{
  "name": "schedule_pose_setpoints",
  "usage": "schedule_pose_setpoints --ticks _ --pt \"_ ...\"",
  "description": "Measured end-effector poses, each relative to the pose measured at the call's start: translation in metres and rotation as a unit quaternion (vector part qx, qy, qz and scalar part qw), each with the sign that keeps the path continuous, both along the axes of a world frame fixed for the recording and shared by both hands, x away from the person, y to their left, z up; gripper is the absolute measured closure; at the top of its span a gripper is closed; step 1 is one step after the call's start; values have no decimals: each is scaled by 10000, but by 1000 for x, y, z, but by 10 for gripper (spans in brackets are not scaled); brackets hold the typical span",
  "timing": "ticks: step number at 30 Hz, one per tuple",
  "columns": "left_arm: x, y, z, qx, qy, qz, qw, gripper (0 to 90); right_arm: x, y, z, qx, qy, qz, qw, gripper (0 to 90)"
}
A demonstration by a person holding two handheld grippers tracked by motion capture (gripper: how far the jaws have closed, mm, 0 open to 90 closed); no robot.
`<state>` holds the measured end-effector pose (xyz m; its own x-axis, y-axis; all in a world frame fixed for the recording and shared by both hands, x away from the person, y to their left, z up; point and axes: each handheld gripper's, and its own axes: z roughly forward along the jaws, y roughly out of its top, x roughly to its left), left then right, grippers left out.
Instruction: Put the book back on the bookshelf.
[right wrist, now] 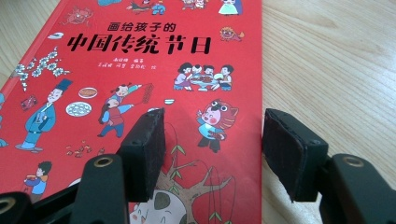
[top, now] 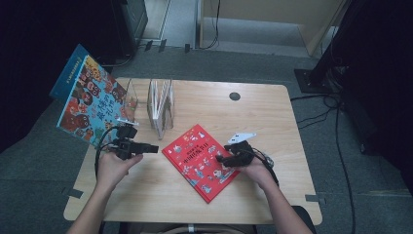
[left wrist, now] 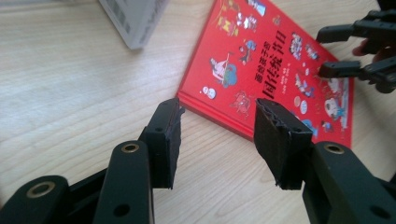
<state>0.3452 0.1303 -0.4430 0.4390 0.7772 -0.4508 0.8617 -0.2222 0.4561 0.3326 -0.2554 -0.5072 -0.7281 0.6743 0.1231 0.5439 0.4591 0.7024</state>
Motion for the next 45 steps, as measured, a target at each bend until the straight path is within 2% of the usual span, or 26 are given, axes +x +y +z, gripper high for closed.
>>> schedule_pose_setpoints --ticks 4,7,12,16,18,21,24,28,38,41,45 --pt "-2 -5 -12 0 0 -33 10000 522 0 0 0 11 10 -3 10000 398" --pt "-3 -8 -20 -113 5 -45 9999 522 1 0 -1 47 5 -26 10000 396" --pt "-6 -14 -29 -100 -6 -103 9999 516 2 0 -1 71 16 -48 10000 394" --pt "-13 -20 -33 -104 -121 -204 9997 518 3 1 -2 87 23 -47 9999 398" --pt "-18 -23 -37 -156 -295 -281 9990 529 3 1 -2 100 52 -74 9999 392" --pt "-20 -25 -44 -124 -214 -259 9994 531 3 1 -2 90 47 -88 9999 387" --pt "-20 -28 -52 -203 -120 -211 9995 531 4 1 -2 88 50 -87 9999 388" --pt "-19 -34 -56 -131 -120 -254 9995 532 4 1 -2 127 56 -78 9999 388" --pt "-17 -37 -61 -376 -247 -244 9987 538 2 -1 -3 190 151 -169 9996 397" --pt "-17 -39 -62 -394 -349 -252 9983 524 1 -2 -3 185 200 -193 9994 396" --pt "-14 -44 -62 -400 -336 -254 9983 519 -3 -4 -2 187 212 -260 9993 394"
